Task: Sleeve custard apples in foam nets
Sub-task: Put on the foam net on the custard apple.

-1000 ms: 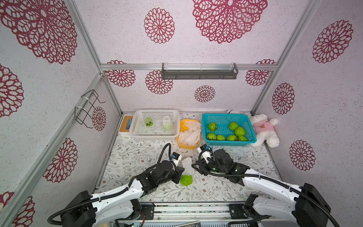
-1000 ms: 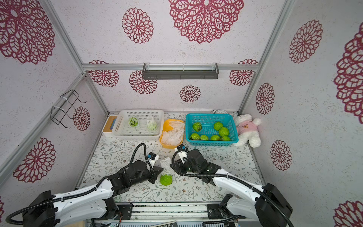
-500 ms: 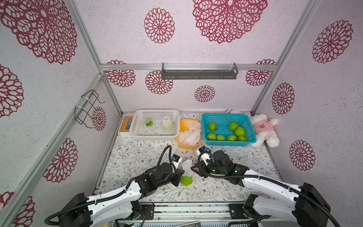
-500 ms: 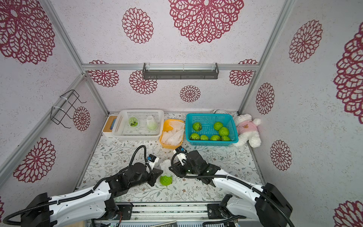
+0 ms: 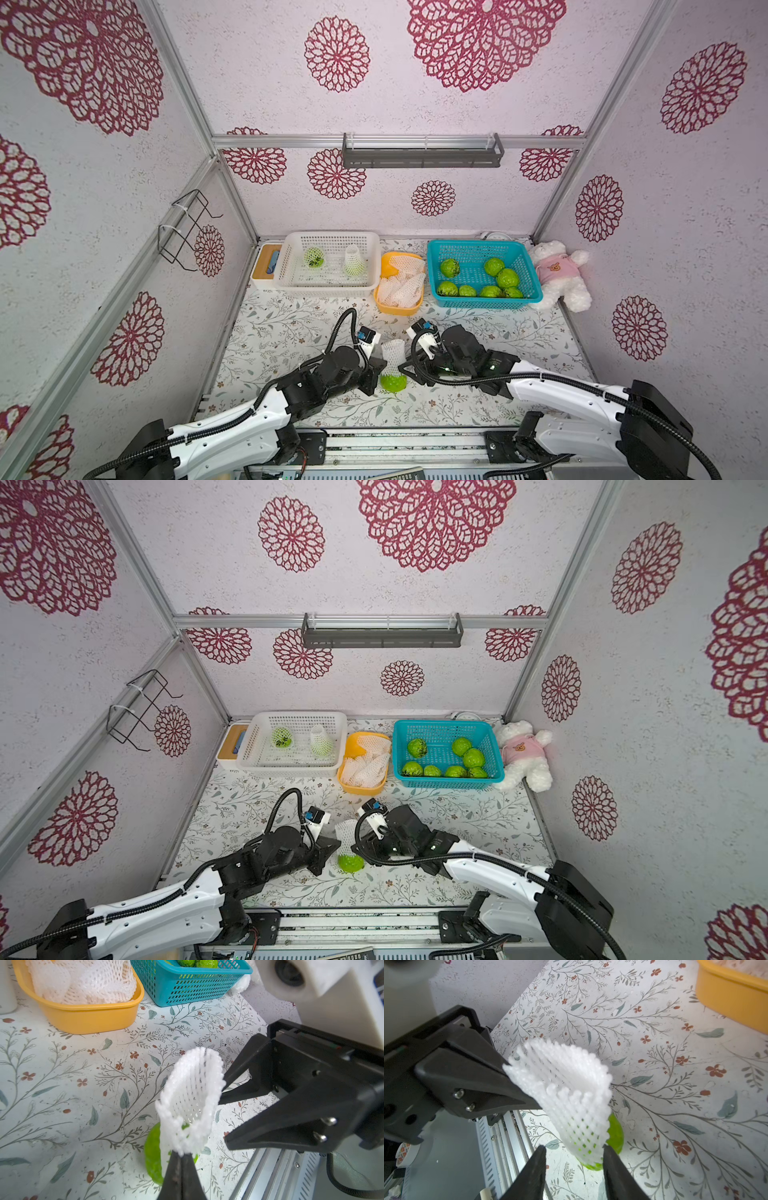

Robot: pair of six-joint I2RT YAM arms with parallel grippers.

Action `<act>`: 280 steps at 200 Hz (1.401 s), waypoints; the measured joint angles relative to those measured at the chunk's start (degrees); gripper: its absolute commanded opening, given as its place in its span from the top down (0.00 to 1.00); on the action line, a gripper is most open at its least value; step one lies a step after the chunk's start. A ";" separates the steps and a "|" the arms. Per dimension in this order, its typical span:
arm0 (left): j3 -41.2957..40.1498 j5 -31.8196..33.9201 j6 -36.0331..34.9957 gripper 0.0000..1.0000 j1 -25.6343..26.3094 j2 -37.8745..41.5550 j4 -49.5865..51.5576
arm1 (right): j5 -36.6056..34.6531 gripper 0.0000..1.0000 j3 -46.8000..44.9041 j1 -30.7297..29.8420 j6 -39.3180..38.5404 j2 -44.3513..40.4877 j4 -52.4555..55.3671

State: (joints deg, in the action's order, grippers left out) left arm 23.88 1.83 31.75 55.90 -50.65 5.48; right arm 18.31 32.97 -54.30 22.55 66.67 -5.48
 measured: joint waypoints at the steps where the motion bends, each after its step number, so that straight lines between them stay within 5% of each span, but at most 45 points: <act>1: 0.02 0.00 0.02 1.00 0.00 0.00 0.00 | -0.02 0.53 0.00 0.00 0.00 0.02 -0.02; 166: -2.43 -0.15 2.47 1.00 2.58 -3.17 -3.08 | -3.85 0.50 -0.35 -2.56 0.02 -1.51 -0.17; 238: -5.27 2.27 4.46 1.00 5.03 -2.32 -2.51 | -12.85 0.50 -4.85 -2.47 3.15 -11.41 0.68; 280: -6.69 3.96 5.33 1.00 5.09 0.07 -1.57 | -15.08 0.47 -4.81 -2.10 4.59 -9.33 0.44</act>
State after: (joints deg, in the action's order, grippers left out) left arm 17.19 5.78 37.08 60.99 -50.59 3.90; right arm 3.22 28.16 -56.40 27.14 57.34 -5.04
